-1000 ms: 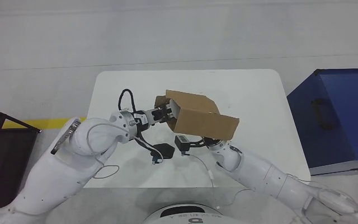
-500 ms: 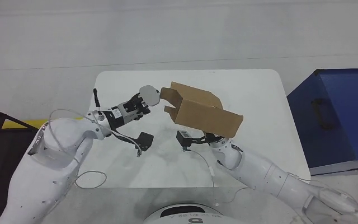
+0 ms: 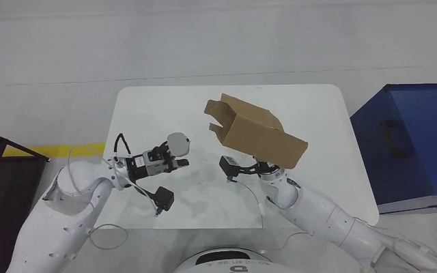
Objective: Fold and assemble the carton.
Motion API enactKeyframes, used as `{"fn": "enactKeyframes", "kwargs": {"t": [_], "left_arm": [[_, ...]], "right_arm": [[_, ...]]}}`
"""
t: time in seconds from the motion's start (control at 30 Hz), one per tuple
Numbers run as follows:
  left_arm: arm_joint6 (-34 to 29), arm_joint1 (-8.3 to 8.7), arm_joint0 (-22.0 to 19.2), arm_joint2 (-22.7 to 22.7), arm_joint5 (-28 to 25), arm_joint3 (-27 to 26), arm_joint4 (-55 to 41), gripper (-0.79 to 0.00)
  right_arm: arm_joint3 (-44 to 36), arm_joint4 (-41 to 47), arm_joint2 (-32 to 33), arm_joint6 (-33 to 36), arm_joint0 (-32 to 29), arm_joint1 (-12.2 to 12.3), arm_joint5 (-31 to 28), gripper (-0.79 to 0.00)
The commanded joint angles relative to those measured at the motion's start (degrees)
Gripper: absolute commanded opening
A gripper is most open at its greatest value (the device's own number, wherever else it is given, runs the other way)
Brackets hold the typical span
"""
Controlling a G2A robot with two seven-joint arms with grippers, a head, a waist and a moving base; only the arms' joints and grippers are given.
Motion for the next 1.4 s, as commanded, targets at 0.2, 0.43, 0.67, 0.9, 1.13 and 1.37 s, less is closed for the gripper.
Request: {"fn": "enactKeyframes", "kwargs": {"t": [0.2, 0.43, 0.67, 0.9, 1.13, 1.37], "left_arm": [[-2.8, -1.29, -9.8, 9.2, -4.1, 3.3, 1.4, 0.000], [-3.8, -2.17, -14.7, 13.1, -4.8, 5.2, 0.4, 0.000], [-3.5, -2.26, -15.8, 14.3, -5.2, 5.1, 1.2, 0.000], [-4.3, -2.30, -16.0, 15.2, -4.9, 4.3, 2.2, 0.000], [-3.3, -1.42, -11.4, 9.9, -1.2, 2.5, -1.0, 0.000], [-5.2, -0.82, -8.1, 3.3, -0.6, 3.0, -6.1, 0.000]], "right_arm": [[-0.2, 0.0, 1.2, -3.7, -1.2, -0.7, 0.0, -0.785], [-1.7, 0.0, 1.3, -6.8, -2.2, -0.8, 0.0, -0.785], [-2.2, 0.0, 1.2, -9.3, -2.7, -0.6, 0.0, -0.785], [-2.8, 0.0, 0.7, -9.6, -2.9, -0.6, 0.0, -0.785], [-3.1, 0.0, 0.2, -6.5, -2.7, 0.0, 0.0, -0.785], [-3.1, 0.0, 0.2, -6.5, -2.7, 0.0, 0.0, -0.785]]}}
